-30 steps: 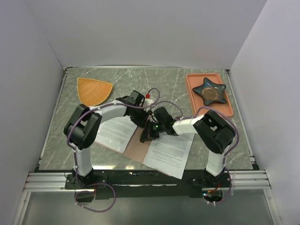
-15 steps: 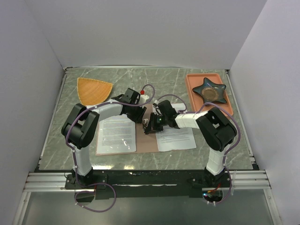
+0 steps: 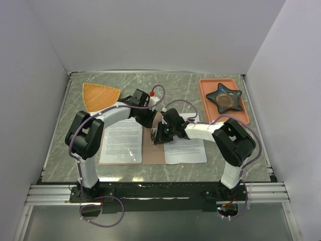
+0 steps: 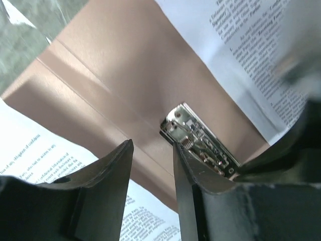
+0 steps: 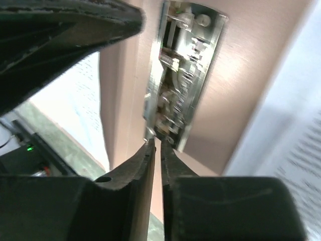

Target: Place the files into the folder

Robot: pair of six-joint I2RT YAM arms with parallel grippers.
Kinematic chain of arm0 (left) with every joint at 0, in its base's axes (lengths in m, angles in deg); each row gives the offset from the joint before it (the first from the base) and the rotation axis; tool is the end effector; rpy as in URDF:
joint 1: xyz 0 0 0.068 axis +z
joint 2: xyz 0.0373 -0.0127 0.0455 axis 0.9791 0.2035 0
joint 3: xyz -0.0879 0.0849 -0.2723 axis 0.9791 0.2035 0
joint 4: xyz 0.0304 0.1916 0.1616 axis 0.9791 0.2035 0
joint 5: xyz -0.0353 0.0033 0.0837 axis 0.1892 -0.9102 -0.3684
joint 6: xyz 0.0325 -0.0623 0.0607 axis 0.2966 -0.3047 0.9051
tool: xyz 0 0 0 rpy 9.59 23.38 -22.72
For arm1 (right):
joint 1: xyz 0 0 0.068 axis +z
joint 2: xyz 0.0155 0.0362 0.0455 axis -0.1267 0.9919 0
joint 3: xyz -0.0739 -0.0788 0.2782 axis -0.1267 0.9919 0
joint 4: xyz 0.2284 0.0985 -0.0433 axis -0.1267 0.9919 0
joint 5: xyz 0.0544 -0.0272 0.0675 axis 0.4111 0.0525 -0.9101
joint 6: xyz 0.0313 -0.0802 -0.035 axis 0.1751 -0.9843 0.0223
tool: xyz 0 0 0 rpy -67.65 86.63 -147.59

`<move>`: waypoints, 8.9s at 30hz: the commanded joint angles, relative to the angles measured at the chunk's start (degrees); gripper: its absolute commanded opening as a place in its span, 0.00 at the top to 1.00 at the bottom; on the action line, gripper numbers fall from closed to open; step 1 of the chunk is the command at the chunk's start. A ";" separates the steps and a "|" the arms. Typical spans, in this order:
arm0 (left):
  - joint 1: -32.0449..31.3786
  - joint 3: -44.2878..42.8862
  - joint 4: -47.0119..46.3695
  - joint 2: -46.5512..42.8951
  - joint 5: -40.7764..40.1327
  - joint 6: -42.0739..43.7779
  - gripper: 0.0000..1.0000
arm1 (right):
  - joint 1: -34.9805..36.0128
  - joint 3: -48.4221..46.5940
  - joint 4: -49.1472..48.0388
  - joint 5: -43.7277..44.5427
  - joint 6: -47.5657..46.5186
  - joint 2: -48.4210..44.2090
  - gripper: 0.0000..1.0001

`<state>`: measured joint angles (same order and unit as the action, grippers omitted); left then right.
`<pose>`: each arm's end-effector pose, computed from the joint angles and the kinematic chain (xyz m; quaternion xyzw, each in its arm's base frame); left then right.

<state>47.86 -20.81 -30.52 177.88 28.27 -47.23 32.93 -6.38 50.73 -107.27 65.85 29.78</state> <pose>0.3535 -0.2325 0.1798 0.3146 0.9007 -0.1853 0.2355 0.2765 0.2719 0.1455 -0.0765 0.9227 0.3433 0.1580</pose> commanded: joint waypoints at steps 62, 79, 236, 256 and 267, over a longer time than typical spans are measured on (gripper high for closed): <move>-7.75 13.30 -3.66 -1.29 0.93 -9.42 0.82 | 1.27 1.72 -1.52 6.03 2.58 5.52 0.94; -10.48 10.13 -8.31 2.23 8.65 -13.11 0.84 | 5.15 5.41 -5.82 5.33 11.37 9.83 1.00; 6.14 16.73 -1.81 -13.06 9.27 -0.28 0.91 | -14.10 5.76 41.26 35.72 4.69 -27.87 0.35; 5.61 15.85 -1.46 -10.69 6.99 0.60 0.93 | -25.00 14.99 31.09 22.30 3.29 -24.01 0.16; 5.35 17.70 -4.18 -7.35 4.88 1.22 0.93 | -23.69 18.42 25.11 16.58 4.17 -22.78 0.25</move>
<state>53.44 -3.72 -32.51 169.10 33.41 -47.03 8.12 9.35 82.14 -86.29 69.22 5.48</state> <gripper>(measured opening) 0.071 0.767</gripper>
